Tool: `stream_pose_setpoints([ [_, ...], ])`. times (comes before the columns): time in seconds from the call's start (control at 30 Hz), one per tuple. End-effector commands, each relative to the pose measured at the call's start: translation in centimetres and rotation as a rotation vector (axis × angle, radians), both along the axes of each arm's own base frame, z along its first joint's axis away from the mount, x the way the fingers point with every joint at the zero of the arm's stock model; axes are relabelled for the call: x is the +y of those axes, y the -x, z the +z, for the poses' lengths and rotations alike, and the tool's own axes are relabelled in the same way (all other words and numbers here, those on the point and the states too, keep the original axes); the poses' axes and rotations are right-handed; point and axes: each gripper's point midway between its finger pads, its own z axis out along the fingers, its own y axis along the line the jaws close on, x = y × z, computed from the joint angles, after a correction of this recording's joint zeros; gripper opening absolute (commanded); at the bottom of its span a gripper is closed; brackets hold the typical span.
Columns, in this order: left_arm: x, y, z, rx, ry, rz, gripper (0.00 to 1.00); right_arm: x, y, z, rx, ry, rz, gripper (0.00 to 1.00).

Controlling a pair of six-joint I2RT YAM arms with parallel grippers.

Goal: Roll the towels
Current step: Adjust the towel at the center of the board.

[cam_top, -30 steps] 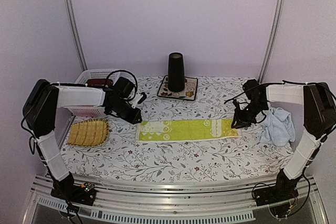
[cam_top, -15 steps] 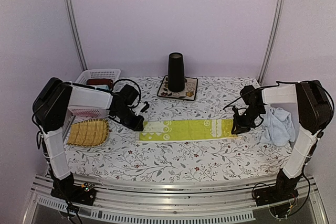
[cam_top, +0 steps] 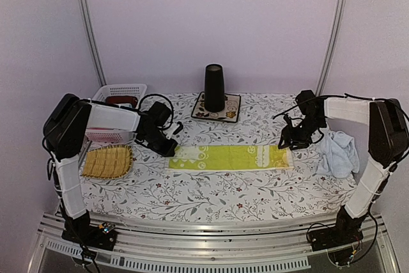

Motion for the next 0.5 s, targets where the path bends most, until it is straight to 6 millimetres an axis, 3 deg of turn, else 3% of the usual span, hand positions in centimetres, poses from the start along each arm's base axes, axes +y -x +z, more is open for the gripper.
stream_pose_setpoints([
  [0.0, 4.8, 0.5, -2.6, 0.041, -0.163, 0.050, 0.02, -1.1, 0.1, 2.2, -0.034, -0.028, -0.055, 0.59],
  [0.13, 6.8, -0.2, -2.2, 0.025, -0.198, 0.085, 0.03, -1.5, 1.4, 0.9, -0.008, -0.060, -0.112, 0.60],
  [0.23, 7.2, -0.5, -1.7, 0.013, -0.184, 0.095, 0.05, -1.1, 1.9, 0.6, 0.001, -0.101, -0.154, 0.62],
  [0.27, 6.8, -0.6, -1.5, 0.012, -0.169, 0.091, 0.10, -0.9, 2.0, 0.5, 0.002, -0.120, -0.163, 0.63],
  [0.3, 6.4, -0.6, -1.4, 0.012, -0.150, 0.084, 0.23, -0.6, 2.2, 0.5, 0.006, -0.143, -0.174, 0.63],
  [0.37, 5.3, -1.3, 0.6, -0.031, -0.103, 0.076, 0.40, -0.3, 2.4, 0.3, 0.014, -0.179, -0.202, 0.63],
  [0.47, 3.7, -1.8, 1.8, -0.065, -0.080, 0.051, 0.54, 0.0, 3.0, -0.4, 0.036, -0.212, -0.242, 0.63],
])
